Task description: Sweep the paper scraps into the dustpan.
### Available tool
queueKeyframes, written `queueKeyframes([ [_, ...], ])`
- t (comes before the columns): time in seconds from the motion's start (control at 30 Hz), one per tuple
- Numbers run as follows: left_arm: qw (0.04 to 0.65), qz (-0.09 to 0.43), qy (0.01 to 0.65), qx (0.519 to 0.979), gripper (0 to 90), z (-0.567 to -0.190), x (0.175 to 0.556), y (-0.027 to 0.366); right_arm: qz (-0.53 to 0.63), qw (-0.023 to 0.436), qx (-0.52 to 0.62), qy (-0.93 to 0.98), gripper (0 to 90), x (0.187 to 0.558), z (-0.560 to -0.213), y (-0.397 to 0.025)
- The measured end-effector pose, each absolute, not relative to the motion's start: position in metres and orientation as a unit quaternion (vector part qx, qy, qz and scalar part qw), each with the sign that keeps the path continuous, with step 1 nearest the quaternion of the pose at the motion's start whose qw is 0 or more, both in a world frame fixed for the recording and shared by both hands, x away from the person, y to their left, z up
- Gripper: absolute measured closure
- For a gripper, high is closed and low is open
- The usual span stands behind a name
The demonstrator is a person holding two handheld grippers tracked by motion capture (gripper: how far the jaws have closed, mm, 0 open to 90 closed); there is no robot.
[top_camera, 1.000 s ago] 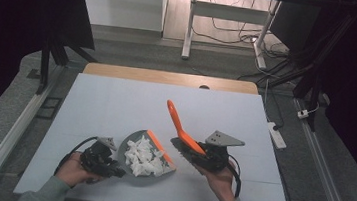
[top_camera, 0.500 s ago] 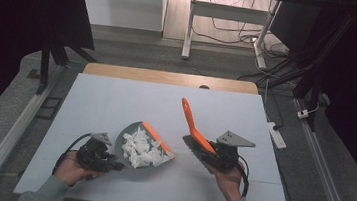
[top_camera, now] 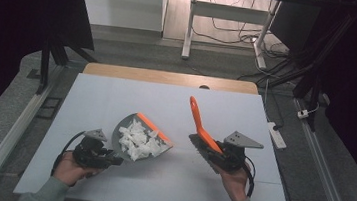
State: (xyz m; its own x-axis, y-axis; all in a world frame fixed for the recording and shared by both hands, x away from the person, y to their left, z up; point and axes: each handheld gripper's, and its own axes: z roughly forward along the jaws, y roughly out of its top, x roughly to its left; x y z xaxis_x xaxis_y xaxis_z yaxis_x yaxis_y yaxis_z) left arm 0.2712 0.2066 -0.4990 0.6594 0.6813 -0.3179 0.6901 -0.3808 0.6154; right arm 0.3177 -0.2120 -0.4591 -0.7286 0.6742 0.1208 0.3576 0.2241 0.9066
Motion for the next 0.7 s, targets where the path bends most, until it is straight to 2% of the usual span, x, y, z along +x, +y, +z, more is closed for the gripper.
queueKeyframes([
  [0.7, 0.41, 0.032, 0.461, 0.786, 61.4, -0.492, 0.257, 0.221, 0.533, 0.154, 0.349, 0.756, 70.5, 0.319, -0.454, -0.229],
])
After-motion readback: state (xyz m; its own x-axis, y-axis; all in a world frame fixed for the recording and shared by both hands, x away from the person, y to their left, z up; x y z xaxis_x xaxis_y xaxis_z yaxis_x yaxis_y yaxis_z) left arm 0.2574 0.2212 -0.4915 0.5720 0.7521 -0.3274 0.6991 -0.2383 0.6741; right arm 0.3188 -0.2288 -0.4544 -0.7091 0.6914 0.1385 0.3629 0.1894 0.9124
